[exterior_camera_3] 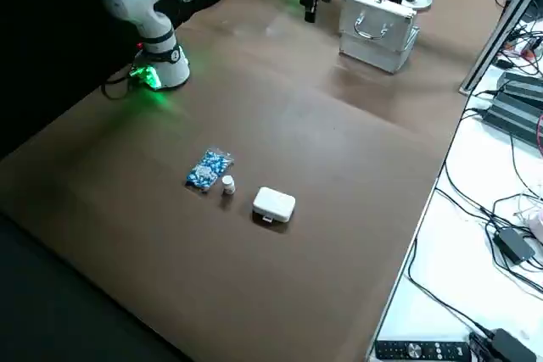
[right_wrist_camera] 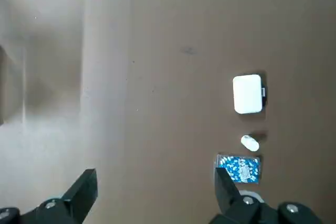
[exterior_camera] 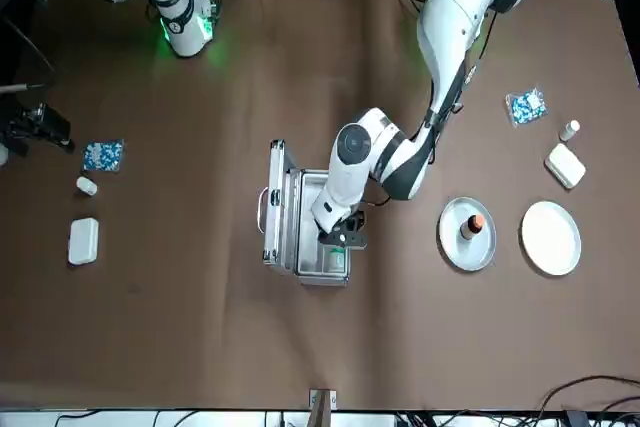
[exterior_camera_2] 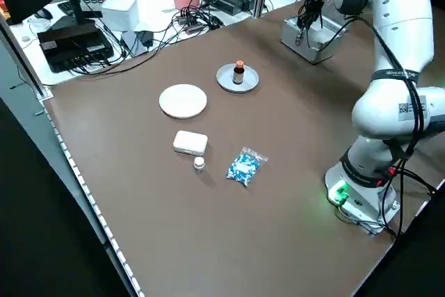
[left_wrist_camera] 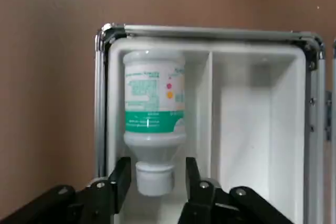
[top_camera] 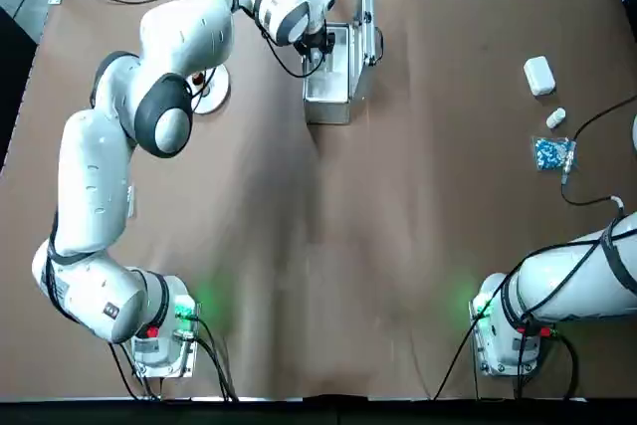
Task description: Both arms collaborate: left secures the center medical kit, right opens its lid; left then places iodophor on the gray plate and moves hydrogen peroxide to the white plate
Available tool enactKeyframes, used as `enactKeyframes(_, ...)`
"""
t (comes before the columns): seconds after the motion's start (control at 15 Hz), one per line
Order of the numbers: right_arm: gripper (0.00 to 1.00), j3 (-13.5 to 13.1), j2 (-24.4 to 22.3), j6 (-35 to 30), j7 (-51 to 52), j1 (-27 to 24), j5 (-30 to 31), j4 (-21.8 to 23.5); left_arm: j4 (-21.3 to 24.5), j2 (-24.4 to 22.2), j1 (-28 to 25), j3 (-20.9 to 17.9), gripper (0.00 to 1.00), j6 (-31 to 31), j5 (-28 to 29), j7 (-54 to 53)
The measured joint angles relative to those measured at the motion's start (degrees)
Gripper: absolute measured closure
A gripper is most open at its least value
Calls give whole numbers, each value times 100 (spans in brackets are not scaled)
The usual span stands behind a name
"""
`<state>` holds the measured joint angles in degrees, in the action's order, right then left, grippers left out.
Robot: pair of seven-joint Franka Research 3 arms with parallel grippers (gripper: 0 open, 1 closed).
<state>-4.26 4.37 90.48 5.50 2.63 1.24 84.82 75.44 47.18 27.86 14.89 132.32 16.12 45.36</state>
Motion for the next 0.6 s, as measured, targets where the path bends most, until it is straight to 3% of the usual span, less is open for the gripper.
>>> enactKeyframes(0.6, 1, -1, 0, 3, 0, 0, 0, 0, -63, 22, 233, -298, 50, 68, 0, 152)
